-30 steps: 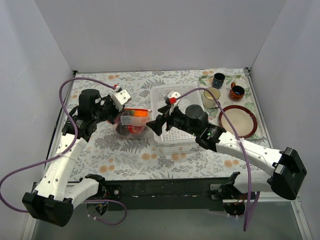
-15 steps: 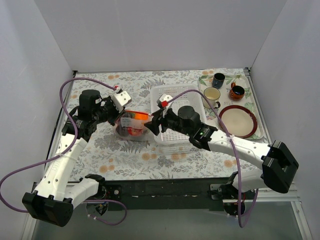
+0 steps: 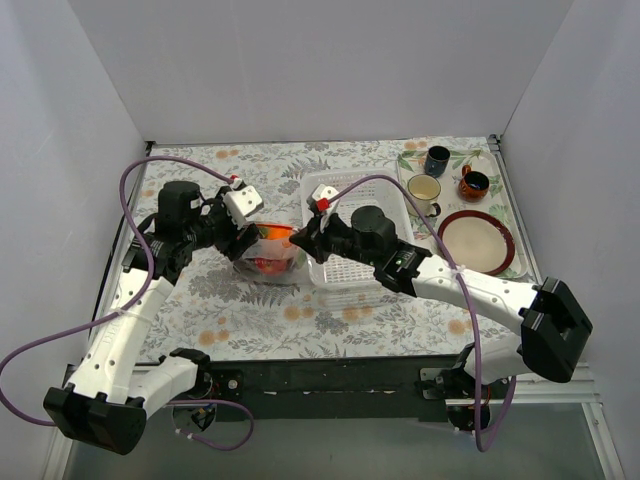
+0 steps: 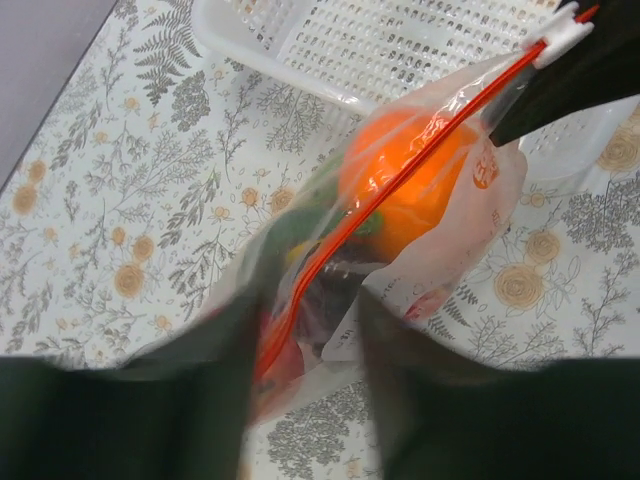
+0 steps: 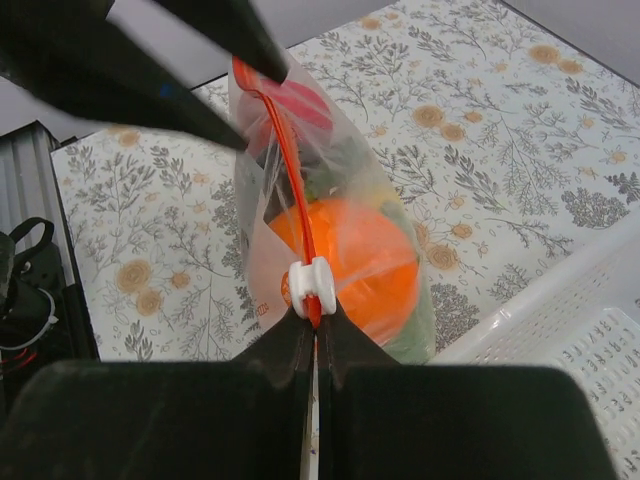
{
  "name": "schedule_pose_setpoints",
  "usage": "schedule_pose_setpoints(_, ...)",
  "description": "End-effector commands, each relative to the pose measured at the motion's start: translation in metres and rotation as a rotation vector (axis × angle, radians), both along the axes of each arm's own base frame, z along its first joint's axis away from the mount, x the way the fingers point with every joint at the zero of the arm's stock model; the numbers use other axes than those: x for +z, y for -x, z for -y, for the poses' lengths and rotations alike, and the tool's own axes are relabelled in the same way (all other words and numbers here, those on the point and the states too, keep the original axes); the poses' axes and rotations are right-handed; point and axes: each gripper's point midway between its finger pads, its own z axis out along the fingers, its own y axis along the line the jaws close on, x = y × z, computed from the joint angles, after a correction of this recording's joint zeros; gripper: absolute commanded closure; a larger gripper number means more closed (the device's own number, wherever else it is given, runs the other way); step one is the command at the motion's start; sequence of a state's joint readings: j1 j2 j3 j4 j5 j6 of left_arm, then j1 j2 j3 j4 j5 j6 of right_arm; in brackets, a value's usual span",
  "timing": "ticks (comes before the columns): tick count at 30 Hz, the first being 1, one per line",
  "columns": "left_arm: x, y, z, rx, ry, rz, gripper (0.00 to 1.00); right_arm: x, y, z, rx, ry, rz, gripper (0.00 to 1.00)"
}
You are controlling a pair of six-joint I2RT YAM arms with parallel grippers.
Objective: Open the zip-top bag and remove the fake food
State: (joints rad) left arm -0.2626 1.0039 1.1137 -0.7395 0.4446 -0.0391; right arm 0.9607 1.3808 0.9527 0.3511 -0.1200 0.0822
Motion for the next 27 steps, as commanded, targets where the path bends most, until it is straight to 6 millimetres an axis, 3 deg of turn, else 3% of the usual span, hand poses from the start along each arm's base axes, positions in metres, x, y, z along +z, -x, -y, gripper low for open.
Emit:
schedule_pose_setpoints(1, 0.023, 0.008, 0.009, -0.046, 0.062, 0.028, 0.21, 0.05, 0.002, -0.01, 0.039, -0.101, 0.068, 0.99)
schedule_pose_setpoints(5, 0.035, 0.015, 0.025, -0.123, 0.122, 0.01, 0.03, 0.049, 0.005, -0.015, 0.054, -0.101, 0.06, 0.99)
schedule_pose_setpoints(10, 0.044, 0.014, 0.038, -0.211, 0.145, 0.012, 0.02, 0.052, 0.008, -0.019, 0.069, -0.106, 0.056, 0.99)
schedule_pose_setpoints(16, 0.047, 0.056, 0.058, -0.543, 0.136, 0.029, 0.02, 0.055, 0.007, -0.023, 0.074, -0.101, 0.054, 0.99)
schedule_pose_setpoints(22, 0.033, 0.075, 0.057, -0.623, 0.115, 0.097, 0.02, 0.054, 0.008, -0.024, 0.081, -0.095, 0.047, 0.99)
schedule_pose_setpoints(27, 0.039, 0.076, 0.062, -0.653, 0.146, 0.13, 0.02, 0.052, 0.014, -0.029, 0.11, -0.088, 0.035, 0.99)
